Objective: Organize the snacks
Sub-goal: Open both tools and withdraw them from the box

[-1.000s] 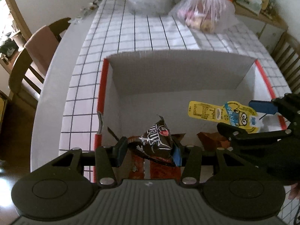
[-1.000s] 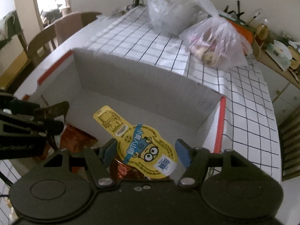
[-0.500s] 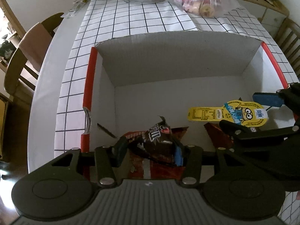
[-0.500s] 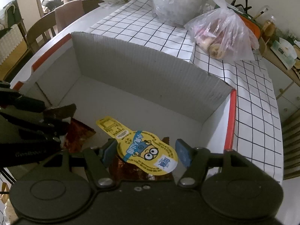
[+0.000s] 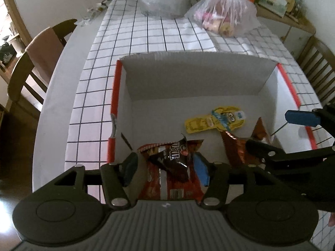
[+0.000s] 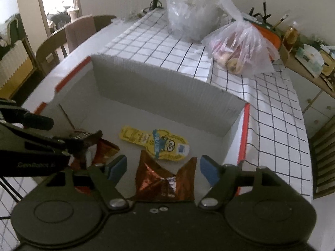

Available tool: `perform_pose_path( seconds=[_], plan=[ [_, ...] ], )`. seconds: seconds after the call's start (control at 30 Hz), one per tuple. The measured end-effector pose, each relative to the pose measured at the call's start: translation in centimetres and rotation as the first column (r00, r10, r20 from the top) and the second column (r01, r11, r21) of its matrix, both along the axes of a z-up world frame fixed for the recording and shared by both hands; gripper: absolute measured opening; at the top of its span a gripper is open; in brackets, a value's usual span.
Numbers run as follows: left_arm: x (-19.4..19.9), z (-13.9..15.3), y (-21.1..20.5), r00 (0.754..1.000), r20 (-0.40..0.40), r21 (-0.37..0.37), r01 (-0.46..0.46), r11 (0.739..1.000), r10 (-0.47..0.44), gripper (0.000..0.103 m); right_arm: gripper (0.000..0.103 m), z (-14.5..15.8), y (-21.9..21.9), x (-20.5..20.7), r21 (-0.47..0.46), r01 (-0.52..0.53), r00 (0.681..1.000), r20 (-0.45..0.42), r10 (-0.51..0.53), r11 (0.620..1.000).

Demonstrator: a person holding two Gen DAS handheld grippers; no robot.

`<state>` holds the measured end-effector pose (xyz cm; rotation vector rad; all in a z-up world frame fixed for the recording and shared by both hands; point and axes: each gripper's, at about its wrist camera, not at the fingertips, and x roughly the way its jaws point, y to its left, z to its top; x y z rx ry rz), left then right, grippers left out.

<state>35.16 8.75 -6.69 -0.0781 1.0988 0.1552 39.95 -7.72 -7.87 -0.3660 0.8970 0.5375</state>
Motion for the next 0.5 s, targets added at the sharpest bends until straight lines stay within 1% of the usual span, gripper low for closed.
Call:
perform_pose_path(
  seconds=[0.17, 0.23, 0.4, 0.5],
  plan=[
    [-2.2, 2.1, 0.0, 0.998, 0.056, -0.013, 0.008, 1.000, -0.007, 0.058, 0.080, 2.0, -1.0, -1.8, 0.047, 0.018, 1.000, 0.024, -0.019, 0.999],
    [-3.3, 2.9, -0.1, 0.997, 0.082, -0.023, 0.011, 1.000, -0.009, 0.062, 0.081, 2.8, -1.5, -2.7, 0.068, 0.024, 0.999, 0.035, -0.026, 0.997],
    [-6.1, 4.9, -0.5, 0.990, 0.139, -0.035, 0.033, 0.999, -0.027, 0.063, 0.084, 4.9, -2.5, -5.4, 0.119, 0.025, 0.997, 0.063, -0.033, 0.993],
    [-8.0, 5.9, -0.8, 0.984, 0.175, -0.039, 0.050, 0.998, -0.042, 0.067, 0.087, 5.8, -3.0, -7.0, 0.146, 0.024, 0.996, 0.082, -0.036, 0.989]
  ],
)
